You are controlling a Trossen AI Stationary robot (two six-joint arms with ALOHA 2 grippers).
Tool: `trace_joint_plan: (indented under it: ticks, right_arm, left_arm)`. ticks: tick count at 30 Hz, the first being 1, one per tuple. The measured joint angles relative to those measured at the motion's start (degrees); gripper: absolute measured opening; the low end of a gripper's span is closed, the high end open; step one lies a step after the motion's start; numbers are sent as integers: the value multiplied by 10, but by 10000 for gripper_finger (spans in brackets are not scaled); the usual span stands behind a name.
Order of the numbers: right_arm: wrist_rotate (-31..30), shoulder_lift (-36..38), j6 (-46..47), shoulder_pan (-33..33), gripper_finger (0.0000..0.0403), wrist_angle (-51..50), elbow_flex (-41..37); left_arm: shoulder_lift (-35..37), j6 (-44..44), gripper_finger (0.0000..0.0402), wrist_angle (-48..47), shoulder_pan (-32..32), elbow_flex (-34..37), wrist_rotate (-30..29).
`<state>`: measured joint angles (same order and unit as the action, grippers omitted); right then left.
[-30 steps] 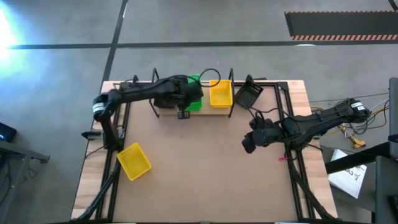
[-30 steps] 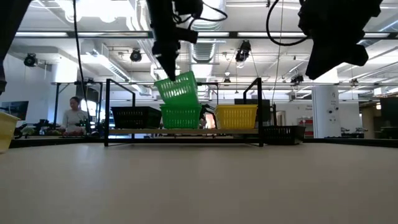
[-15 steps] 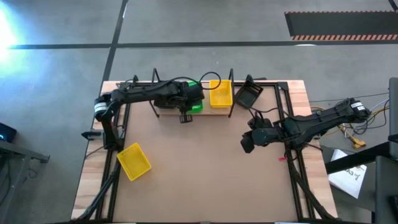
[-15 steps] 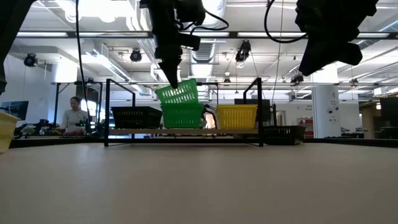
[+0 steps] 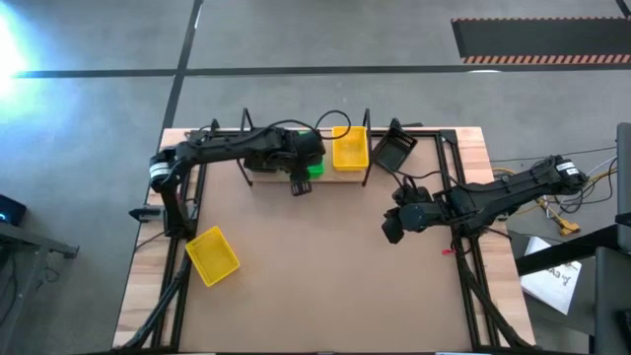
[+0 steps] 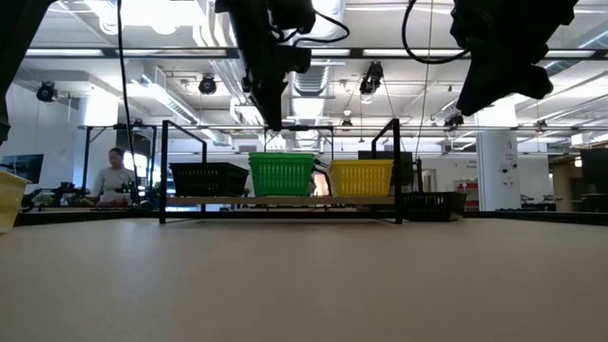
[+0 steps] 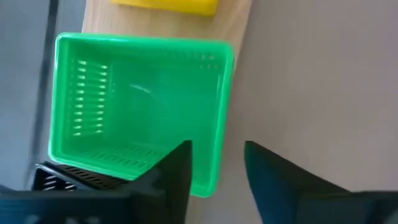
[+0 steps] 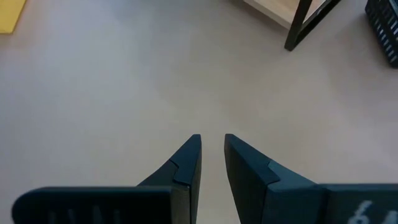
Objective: Stack baskets on shelf by color
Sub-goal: Stack the green basket on the green basket on the shelf, then stack the black basket on the black basket on the shelf
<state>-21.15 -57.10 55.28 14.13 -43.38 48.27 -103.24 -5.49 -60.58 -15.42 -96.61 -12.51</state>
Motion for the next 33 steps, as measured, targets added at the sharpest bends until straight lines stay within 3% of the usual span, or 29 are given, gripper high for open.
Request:
trace_joint_plan:
  ticks: [3,8,13,21,33]
  right_arm:
    - [0,0,-6,0,63,0,0]
    - [0,0,-15,0,63,0,0]
    - [0,0,-24,0,63,0,0]
    - [0,0,-39,0,63,0,0]
    - [0,0,-43,0,63,0,0]
  left_arm:
    - [2,53,159,1,0,-16,24]
    - [3,129,168,42,0,1,85]
    - [3,146,168,65,7,32,87]
    - [3,44,169,90,11,87,-60]
    - [3,-4,169,112,8,82,-101]
